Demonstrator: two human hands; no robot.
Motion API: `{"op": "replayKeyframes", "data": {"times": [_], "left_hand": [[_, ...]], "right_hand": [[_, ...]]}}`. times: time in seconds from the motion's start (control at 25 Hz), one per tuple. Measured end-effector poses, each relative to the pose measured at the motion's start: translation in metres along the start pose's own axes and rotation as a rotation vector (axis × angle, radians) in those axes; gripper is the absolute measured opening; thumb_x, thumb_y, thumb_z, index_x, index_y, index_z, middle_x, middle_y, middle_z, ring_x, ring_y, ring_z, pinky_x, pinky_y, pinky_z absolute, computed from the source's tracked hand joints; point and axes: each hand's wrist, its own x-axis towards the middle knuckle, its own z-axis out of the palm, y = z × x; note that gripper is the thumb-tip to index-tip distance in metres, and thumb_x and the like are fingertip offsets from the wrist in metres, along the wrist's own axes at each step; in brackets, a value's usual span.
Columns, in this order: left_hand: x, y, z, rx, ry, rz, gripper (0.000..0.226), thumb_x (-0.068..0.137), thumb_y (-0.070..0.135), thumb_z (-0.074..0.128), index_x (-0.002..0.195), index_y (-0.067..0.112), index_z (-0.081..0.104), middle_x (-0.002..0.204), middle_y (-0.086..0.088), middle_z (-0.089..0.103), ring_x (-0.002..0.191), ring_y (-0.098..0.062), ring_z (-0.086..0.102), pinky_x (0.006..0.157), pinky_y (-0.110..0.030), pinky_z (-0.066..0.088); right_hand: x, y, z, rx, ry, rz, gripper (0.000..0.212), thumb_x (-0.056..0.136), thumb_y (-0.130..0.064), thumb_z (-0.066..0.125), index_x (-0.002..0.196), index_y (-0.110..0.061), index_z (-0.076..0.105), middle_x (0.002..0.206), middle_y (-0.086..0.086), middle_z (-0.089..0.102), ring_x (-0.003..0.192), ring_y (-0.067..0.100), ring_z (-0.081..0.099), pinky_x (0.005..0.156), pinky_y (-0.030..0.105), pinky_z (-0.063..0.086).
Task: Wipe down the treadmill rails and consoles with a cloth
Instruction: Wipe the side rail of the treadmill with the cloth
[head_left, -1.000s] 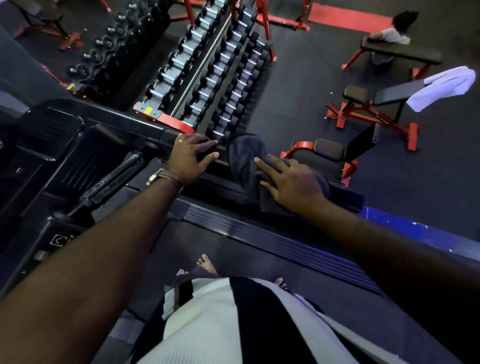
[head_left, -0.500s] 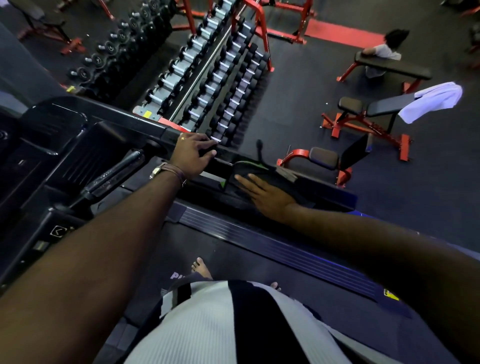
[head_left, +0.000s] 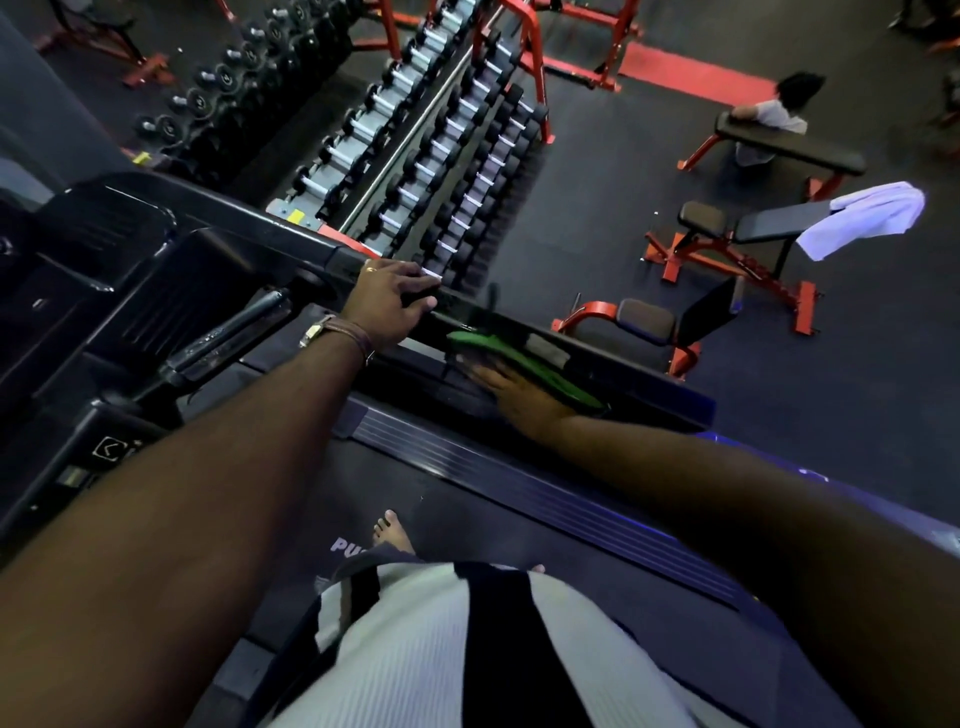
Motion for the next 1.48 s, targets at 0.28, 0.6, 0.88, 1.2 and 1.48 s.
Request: {"op": "replayKeyframes", "data": {"times": [0.28, 0.6, 0.88, 1.2, 1.48], "left_hand": [[-0.003, -0.003, -0.002, -0.017, -0.005, -0.019, 0.034, 0.087, 0.035, 0.067, 0.118, 0.024, 0.068, 0.124, -0.002, 0.063, 0.121, -0.030, 0.044, 0.105, -0.031, 0.033], [-0.006, 0.009, -0.009, -0.015, 0.017, -0.015, 0.032, 0.086, 0.024, 0.069, 0.117, 0.020, 0.069, 0.121, 0.000, 0.064, 0.120, -0.026, 0.045, 0.098, -0.018, 0.025], [-0.002, 0.008, -0.011, -0.006, -0.008, -0.008, 0.033, 0.084, 0.026, 0.071, 0.116, 0.019, 0.069, 0.120, -0.003, 0.065, 0.120, -0.025, 0.049, 0.099, -0.016, 0.024], [-0.005, 0.004, -0.019, 0.045, -0.081, 0.004, 0.040, 0.087, 0.037, 0.066, 0.123, 0.020, 0.065, 0.130, -0.006, 0.060, 0.124, -0.024, 0.048, 0.106, -0.031, 0.032], [-0.017, -0.065, -0.055, 0.155, 0.015, -0.039, 0.053, 0.089, 0.052, 0.051, 0.128, 0.017, 0.060, 0.135, -0.010, 0.055, 0.126, -0.032, 0.047, 0.104, -0.049, 0.039]], "right_hand": [[-0.028, 0.035, 0.014, 0.276, 0.338, -0.002, 0.051, 0.097, -0.027, 0.043, 0.149, -0.025, 0.041, 0.165, -0.001, 0.011, 0.151, 0.034, 0.002, 0.112, 0.072, 0.005], [0.001, 0.106, 0.012, 1.368, 0.071, 0.168, 0.096, 0.072, -0.055, 0.072, 0.150, -0.052, 0.017, 0.150, -0.008, 0.046, 0.132, 0.021, 0.049, 0.107, 0.039, 0.042], [0.025, 0.131, 0.018, 1.563, -0.327, 0.066, 0.039, 0.071, -0.051, 0.081, 0.100, -0.032, 0.065, 0.104, -0.005, 0.069, 0.101, 0.019, 0.064, 0.082, 0.027, 0.046], [-0.012, 0.120, 0.034, 1.658, -0.201, 0.191, 0.054, 0.082, -0.057, 0.067, 0.131, -0.035, 0.059, 0.127, -0.007, 0.066, 0.115, 0.014, 0.060, 0.104, 0.036, 0.044], [0.069, 0.115, -0.026, 1.662, -0.220, 0.278, 0.048, 0.092, -0.059, 0.047, 0.138, -0.045, 0.048, 0.142, -0.004, 0.055, 0.127, 0.025, 0.053, 0.106, 0.039, 0.041]]}}
